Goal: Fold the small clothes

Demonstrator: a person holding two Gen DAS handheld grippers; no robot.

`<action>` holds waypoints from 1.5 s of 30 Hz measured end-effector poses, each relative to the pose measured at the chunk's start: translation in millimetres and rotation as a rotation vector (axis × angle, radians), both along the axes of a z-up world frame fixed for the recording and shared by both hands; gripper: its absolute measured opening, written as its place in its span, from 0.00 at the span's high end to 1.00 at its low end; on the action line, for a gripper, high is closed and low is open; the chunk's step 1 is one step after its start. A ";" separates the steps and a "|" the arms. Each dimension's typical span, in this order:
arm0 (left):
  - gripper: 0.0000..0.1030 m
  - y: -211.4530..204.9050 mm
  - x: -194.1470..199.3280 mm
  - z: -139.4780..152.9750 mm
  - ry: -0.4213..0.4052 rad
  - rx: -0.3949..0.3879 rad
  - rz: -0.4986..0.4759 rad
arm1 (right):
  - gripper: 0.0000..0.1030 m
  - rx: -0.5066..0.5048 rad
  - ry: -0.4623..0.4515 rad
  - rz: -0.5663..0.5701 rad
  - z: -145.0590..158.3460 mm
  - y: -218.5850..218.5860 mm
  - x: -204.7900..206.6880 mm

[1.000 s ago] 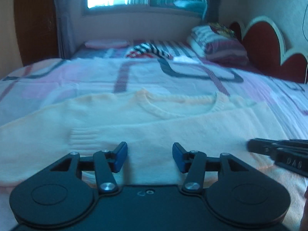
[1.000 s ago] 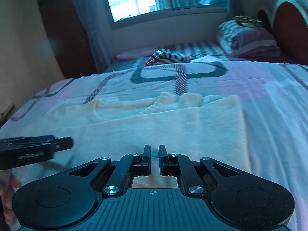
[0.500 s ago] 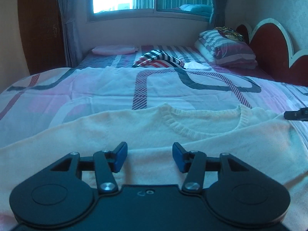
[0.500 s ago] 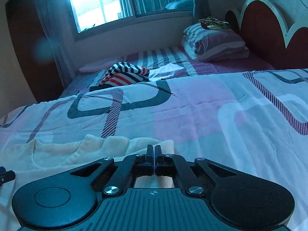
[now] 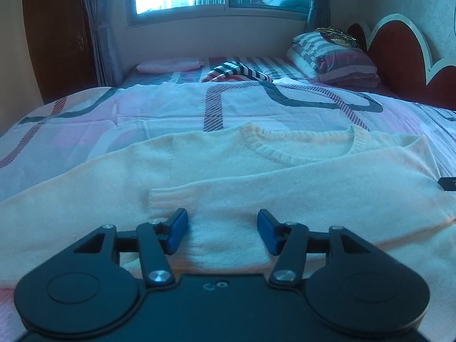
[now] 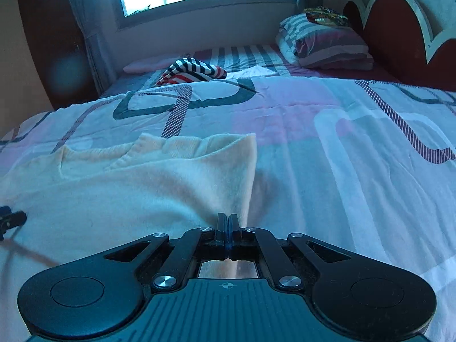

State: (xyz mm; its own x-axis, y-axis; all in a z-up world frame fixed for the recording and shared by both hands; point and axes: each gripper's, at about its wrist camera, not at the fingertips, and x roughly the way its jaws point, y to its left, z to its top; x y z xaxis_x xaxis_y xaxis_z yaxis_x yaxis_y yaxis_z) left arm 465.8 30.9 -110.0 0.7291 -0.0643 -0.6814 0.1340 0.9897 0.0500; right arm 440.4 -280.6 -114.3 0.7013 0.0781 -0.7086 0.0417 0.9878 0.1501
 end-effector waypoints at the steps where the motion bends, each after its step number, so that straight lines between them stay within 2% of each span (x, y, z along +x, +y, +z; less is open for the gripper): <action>1: 0.48 -1.2 0.1 3.2 0.002 0.010 0.003 | 1.00 0.005 -0.001 -0.009 3.1 0.6 -1.8; 2: 0.50 -2.2 -1.7 7.7 -0.009 0.021 0.007 | 1.00 0.025 -0.013 -0.018 9.0 -0.5 -4.6; 5: 0.46 -3.5 -12.6 17.3 -0.050 0.002 -0.004 | 1.00 0.059 -0.060 -0.025 22.0 0.2 -21.6; 6: 0.46 -5.5 -13.4 15.0 -0.034 0.008 -0.012 | 1.00 0.057 -0.049 -0.018 20.5 1.9 -24.0; 8: 0.44 -8.5 -9.0 2.2 0.028 0.033 -0.013 | 1.00 0.027 0.037 -0.027 3.7 4.1 -21.2; 11: 0.48 -6.8 -15.0 9.5 -0.009 0.019 0.007 | 1.00 0.044 0.009 -0.041 13.0 2.1 -26.6; 13: 0.45 -5.8 -20.7 11.8 -0.040 0.011 0.007 | 1.00 0.050 -0.044 -0.031 21.8 1.5 -34.7; 14: 0.45 -6.1 -18.3 7.2 -0.008 0.018 0.008 | 1.00 0.043 -0.036 -0.026 20.0 2.6 -34.7; 15: 0.45 -5.4 -14.9 0.9 0.026 0.023 0.011 | 1.00 0.029 0.015 -0.024 12.3 4.5 -30.4; 16: 0.43 -4.2 -16.5 -0.7 0.008 0.020 0.009 | 1.00 0.018 0.049 -0.024 4.7 5.4 -27.4; 18: 0.43 -4.9 -18.0 2.6 0.008 0.024 0.015 | 1.00 0.016 0.036 -0.036 9.2 5.4 -29.0; 20: 0.43 -2.8 -20.7 4.9 0.000 0.019 0.019 | 1.00 0.044 -0.016 -0.047 17.8 3.8 -36.0; 21: 0.43 -2.1 -20.7 2.4 0.009 0.023 0.014 | 1.00 0.035 -0.012 -0.046 17.2 5.3 -36.7; 23: 0.42 -1.6 -21.5 0.7 0.008 0.032 0.001 | 1.00 0.002 0.053 -0.033 6.4 10.1 -31.4; 26: 0.42 2.6 -24.3 8.5 0.011 0.028 0.015 | 1.00 0.031 0.036 -0.059 16.9 6.9 -35.7; 28: 0.42 12.1 -28.9 11.1 0.010 0.020 0.040 | 1.00 0.058 0.007 -0.072 24.3 4.7 -40.6; 34: 0.42 54.7 -47.7 18.6 0.018 0.032 0.138 | 1.00 0.079 -0.005 -0.084 29.3 11.0 -48.2; 39: 0.42 113.4 -72.0 24.7 0.010 -0.005 0.280 | 1.00 0.113 -0.025 -0.095 31.6 18.7 -52.2; 40: 0.44 129.9 -78.5 24.2 0.010 -0.034 0.324 | 1.00 0.116 -0.027 -0.094 31.8 20.5 -51.7; 41: 0.51 149.2 -85.6 24.0 0.014 -0.072 0.376 | 1.00 0.117 -0.026 -0.091 32.0 23.0 -50.8; 42: 0.56 168.2 -93.4 23.4 0.017 -0.104 0.433 | 0.96 0.117 -0.024 -0.088 32.1 25.5 -49.6; 44: 0.64 204.0 -108.5 22.2 0.015 -0.148 0.550 | 0.74 0.126 -0.029 -0.080 31.8 32.1 -47.6; 45: 0.65 223.4 -117.6 22.5 0.005 -0.170 0.616 | 0.55 0.124 -0.039 -0.079 32.2 35.9 -47.1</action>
State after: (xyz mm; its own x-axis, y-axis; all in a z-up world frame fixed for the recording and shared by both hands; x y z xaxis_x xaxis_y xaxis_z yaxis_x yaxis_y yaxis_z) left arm 348.2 254.3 -87.5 0.6635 0.2580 -0.7023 -0.4620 0.8796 -0.1133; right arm 393.3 -244.7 -82.1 0.7356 0.1071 -0.6689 0.1099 0.9555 0.2739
